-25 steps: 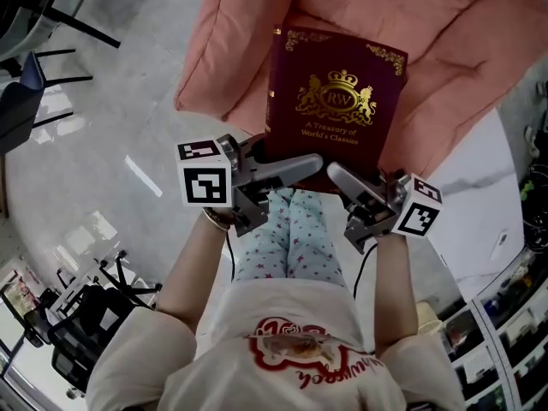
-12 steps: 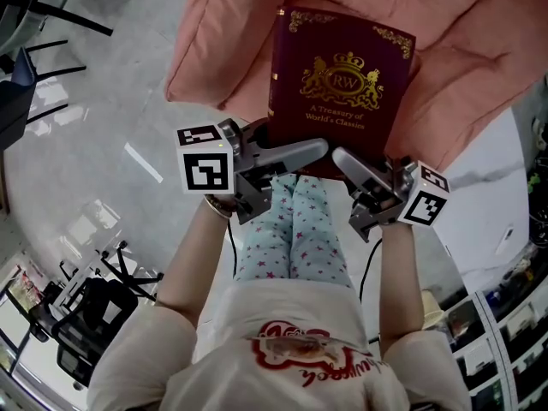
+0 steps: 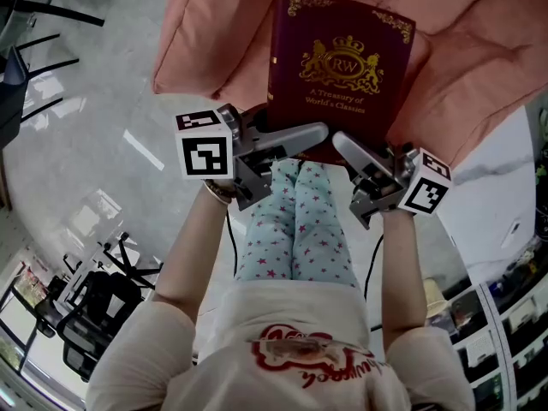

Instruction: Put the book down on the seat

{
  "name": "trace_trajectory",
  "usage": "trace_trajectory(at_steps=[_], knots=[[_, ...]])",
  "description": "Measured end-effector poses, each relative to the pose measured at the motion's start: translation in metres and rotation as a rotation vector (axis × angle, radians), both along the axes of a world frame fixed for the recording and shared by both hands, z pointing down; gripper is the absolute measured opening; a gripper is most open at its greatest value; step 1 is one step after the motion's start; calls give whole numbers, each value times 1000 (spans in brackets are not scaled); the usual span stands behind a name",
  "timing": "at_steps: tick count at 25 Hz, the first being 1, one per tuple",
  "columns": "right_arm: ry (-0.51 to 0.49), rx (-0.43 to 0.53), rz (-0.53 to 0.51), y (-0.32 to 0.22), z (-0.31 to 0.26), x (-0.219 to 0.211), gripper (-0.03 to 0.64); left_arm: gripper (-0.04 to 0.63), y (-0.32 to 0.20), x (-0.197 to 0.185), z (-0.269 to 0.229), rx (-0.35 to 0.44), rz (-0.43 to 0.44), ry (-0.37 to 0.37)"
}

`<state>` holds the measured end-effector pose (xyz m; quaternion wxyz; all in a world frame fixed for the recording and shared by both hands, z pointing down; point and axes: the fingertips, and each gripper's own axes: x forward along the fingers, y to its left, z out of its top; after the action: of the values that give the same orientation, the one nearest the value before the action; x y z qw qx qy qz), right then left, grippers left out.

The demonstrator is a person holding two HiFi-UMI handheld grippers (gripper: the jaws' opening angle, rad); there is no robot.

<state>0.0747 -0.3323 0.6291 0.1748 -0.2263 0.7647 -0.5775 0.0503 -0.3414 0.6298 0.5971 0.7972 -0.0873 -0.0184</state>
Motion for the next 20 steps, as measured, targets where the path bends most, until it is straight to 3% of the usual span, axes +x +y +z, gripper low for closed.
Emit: trace_trajectory(at_steps=[20], knots=[[4,-77,16,5,64,7,221,245,4,8,65,-86,13,-12]])
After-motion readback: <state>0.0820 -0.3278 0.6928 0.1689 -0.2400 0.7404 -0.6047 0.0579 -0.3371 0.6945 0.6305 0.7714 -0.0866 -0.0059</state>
